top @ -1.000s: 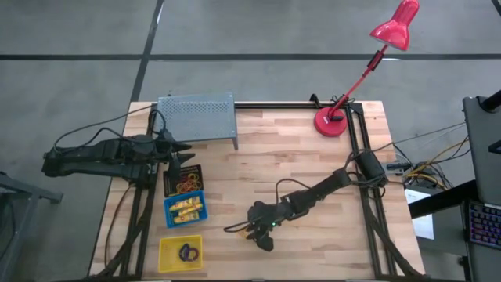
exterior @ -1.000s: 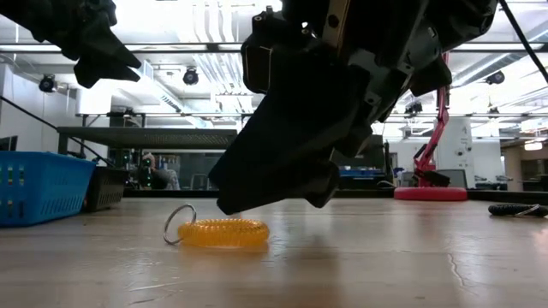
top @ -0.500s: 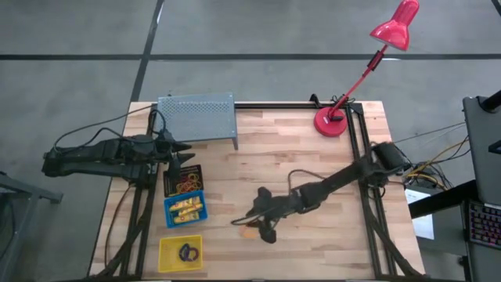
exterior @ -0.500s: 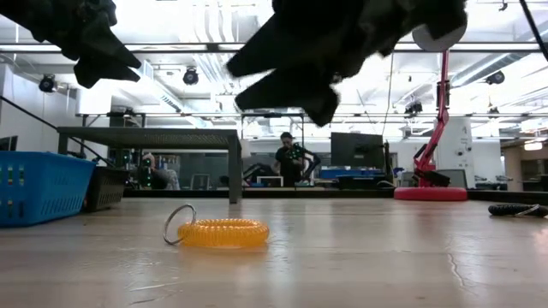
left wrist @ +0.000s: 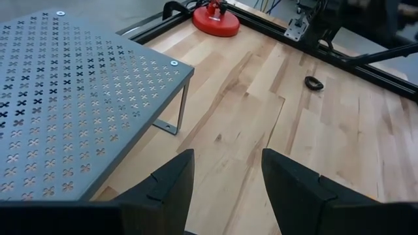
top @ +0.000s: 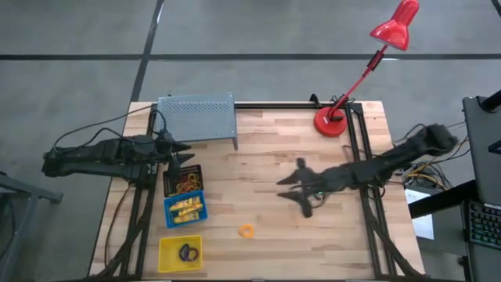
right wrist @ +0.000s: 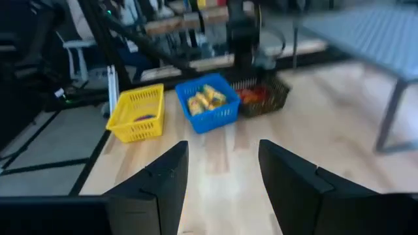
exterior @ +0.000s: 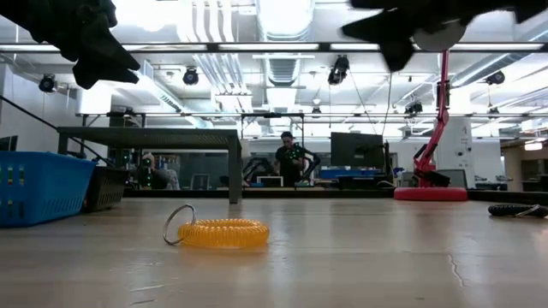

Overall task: Pick & Place Office Desk Supplies
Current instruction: Put the yellow key chain in the yellow bin

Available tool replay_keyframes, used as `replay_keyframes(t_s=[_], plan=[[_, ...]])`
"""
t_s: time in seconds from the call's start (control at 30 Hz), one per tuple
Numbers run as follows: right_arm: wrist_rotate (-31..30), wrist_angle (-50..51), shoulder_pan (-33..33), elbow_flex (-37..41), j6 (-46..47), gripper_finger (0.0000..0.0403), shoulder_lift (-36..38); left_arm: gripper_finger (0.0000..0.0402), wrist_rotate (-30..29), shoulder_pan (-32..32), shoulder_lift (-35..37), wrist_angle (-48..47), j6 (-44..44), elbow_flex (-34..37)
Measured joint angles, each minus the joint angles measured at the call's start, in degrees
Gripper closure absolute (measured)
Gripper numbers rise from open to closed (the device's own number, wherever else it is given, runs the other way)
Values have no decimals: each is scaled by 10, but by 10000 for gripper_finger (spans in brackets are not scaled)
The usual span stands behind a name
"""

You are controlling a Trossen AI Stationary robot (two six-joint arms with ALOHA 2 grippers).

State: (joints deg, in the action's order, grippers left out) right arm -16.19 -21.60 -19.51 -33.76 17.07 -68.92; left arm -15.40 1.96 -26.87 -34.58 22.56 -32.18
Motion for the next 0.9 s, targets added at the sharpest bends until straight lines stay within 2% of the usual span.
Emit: replay_keyframes(t_s=[0.27,0.47,0.63,0.9], plan=[[-32,2,-1,136,-183,226,238,217,0,0,0,-1,0,0],[-31,2,-1,207,-128,227,390,217,0,0,0,0,0,0],[-15,2,-1,245,-106,236,444,217,0,0,0,0,0,0],[36,-1,-1,256,-102,249,452,217,0,0,0,0,0,0]])
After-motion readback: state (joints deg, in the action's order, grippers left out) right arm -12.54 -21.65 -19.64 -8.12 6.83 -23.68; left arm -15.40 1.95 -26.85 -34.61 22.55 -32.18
